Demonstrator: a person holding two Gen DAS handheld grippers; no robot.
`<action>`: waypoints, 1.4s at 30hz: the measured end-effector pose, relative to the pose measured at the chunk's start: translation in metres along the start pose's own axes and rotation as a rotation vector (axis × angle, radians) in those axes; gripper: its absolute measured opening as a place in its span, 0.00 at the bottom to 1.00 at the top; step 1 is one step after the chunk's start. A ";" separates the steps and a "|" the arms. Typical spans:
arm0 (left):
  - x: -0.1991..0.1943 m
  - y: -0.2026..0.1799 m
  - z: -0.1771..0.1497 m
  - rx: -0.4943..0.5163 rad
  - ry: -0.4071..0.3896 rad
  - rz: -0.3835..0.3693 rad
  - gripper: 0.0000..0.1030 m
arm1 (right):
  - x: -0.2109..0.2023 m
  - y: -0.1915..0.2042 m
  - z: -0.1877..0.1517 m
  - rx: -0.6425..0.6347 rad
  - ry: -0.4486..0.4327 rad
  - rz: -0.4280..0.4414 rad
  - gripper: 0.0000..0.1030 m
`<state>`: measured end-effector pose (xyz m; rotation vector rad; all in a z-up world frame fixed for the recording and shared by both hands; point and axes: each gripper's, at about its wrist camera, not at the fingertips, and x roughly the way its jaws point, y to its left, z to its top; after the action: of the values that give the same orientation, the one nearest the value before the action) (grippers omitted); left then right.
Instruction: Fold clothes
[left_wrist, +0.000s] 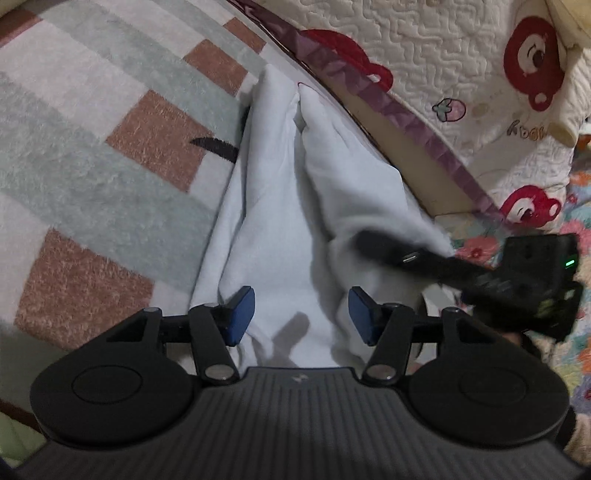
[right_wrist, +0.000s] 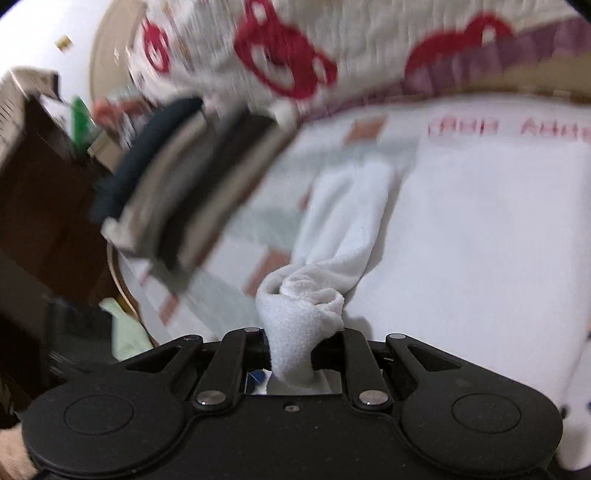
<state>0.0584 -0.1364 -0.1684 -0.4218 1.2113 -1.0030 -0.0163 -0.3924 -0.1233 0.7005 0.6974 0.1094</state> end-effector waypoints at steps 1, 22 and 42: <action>-0.001 0.002 0.001 -0.009 -0.005 -0.012 0.54 | 0.012 0.000 -0.003 -0.007 0.028 -0.017 0.16; -0.016 0.010 0.032 -0.037 -0.067 -0.127 0.57 | 0.036 0.060 -0.039 -0.417 0.032 -0.139 0.31; 0.026 -0.046 0.024 0.256 0.025 0.103 0.62 | -0.074 0.043 -0.135 -0.574 -0.047 -0.508 0.56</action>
<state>0.0613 -0.1872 -0.1405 -0.1450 1.0976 -1.0604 -0.1517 -0.3078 -0.1291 -0.0331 0.7344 -0.1702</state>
